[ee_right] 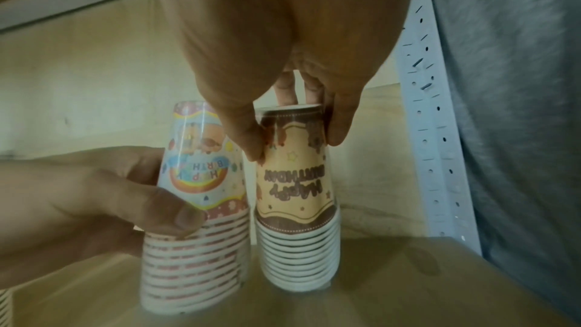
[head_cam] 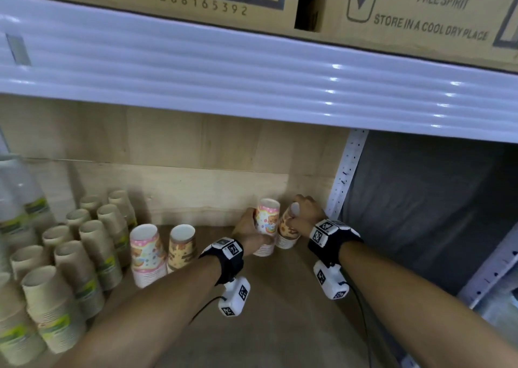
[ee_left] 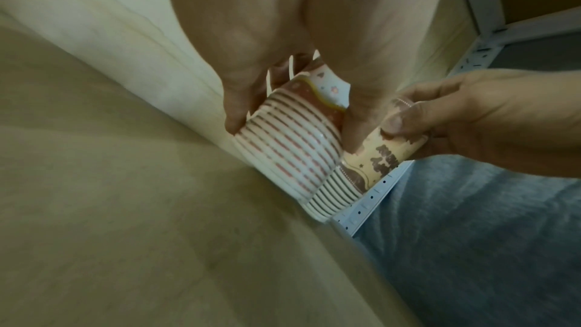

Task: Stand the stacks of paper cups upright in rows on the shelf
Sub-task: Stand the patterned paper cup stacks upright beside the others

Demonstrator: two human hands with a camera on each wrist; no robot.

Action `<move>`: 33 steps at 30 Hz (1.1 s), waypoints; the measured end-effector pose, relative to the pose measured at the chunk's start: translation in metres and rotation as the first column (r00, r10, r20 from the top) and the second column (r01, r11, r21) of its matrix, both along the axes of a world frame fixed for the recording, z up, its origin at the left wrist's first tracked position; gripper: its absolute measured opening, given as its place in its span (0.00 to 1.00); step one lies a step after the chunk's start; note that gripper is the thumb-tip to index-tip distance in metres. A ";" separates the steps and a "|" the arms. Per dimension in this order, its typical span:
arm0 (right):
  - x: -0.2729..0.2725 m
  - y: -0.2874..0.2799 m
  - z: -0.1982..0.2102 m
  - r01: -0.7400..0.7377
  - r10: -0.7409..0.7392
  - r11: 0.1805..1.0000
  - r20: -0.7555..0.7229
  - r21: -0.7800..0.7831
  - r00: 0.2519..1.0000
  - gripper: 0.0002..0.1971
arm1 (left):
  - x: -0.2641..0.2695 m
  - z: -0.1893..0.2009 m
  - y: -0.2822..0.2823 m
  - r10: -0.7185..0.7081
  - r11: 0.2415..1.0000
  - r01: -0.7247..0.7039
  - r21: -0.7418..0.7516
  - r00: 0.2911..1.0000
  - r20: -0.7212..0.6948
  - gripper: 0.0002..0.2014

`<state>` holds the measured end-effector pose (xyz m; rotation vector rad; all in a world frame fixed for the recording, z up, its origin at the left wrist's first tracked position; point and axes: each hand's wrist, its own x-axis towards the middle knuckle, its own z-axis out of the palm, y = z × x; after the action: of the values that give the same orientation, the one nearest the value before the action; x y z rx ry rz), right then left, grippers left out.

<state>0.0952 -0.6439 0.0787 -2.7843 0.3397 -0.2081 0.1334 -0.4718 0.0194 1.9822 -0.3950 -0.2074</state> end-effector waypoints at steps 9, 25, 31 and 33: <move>0.031 -0.006 -0.005 -0.026 0.026 0.999 0.009 0.019 1.000 0.24 | 0.043 -0.013 -0.008 0.067 0.997 -0.067 -0.022 0.998 -0.002 0.31; 0.077 -0.009 -0.028 -0.056 0.056 0.995 0.007 0.085 0.998 0.19 | 0.075 -0.041 -0.014 0.135 0.989 -0.138 0.050 0.989 0.058 0.35; 0.072 -0.014 -0.021 -0.058 0.056 0.993 0.016 0.107 0.998 0.26 | 0.072 -0.023 -0.008 0.100 0.992 -0.104 0.076 0.993 0.064 0.41; 0.069 -0.015 -0.012 -0.045 0.042 0.983 0.022 0.180 0.999 0.34 | 0.072 -0.002 -0.007 0.081 0.992 -0.089 0.088 0.993 0.087 0.42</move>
<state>0.1643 -0.6587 0.0672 -2.6063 0.2783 -0.1824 0.2054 -0.4787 0.0170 2.0991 -0.3590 -0.0899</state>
